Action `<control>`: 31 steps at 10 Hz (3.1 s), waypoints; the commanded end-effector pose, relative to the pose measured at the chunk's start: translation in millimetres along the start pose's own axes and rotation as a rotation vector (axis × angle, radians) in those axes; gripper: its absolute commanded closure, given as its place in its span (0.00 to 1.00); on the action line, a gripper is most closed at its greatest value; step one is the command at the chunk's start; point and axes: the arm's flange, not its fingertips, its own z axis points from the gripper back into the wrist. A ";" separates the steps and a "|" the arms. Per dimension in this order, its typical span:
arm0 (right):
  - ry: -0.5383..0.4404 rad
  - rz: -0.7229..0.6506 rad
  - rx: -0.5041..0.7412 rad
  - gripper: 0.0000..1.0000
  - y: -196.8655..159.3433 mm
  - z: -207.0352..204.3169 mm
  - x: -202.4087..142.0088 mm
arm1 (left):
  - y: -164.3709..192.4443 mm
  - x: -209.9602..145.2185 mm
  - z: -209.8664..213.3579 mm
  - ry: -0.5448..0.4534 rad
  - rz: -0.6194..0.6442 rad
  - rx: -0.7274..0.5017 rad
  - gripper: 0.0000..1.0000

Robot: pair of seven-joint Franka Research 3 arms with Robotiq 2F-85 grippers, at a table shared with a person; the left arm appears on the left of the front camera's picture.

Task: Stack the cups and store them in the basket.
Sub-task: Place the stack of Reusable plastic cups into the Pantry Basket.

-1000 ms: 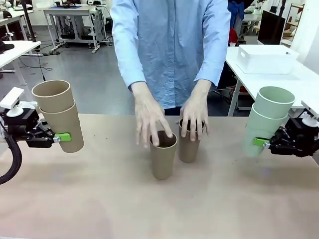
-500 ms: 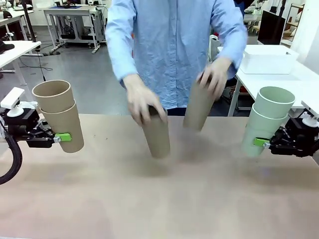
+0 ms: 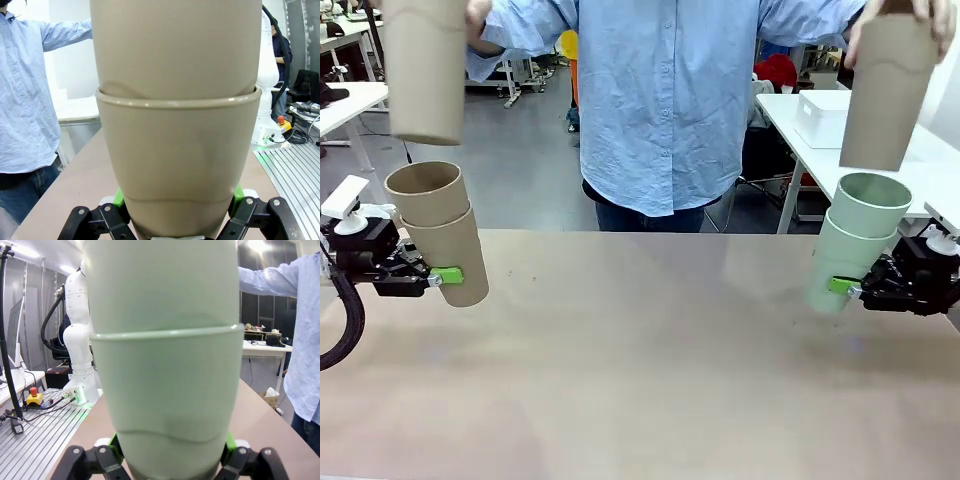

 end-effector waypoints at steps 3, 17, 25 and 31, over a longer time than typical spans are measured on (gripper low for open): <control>-0.007 0.011 -0.005 0.16 -1.9 0.8 4.2 | 0.5 3.8 -0.5 -0.008 -0.006 -0.008 0.15; -0.007 0.011 -0.005 0.16 -1.9 0.8 4.2 | 0.5 3.8 -0.5 -0.008 -0.006 -0.008 0.15; -0.007 0.011 -0.005 0.16 -1.9 0.8 4.2 | 0.5 3.8 -0.5 -0.008 -0.006 -0.008 0.15; -0.007 0.011 -0.005 0.16 -1.9 0.8 4.2 | 0.5 3.8 -0.5 -0.008 -0.006 -0.008 0.15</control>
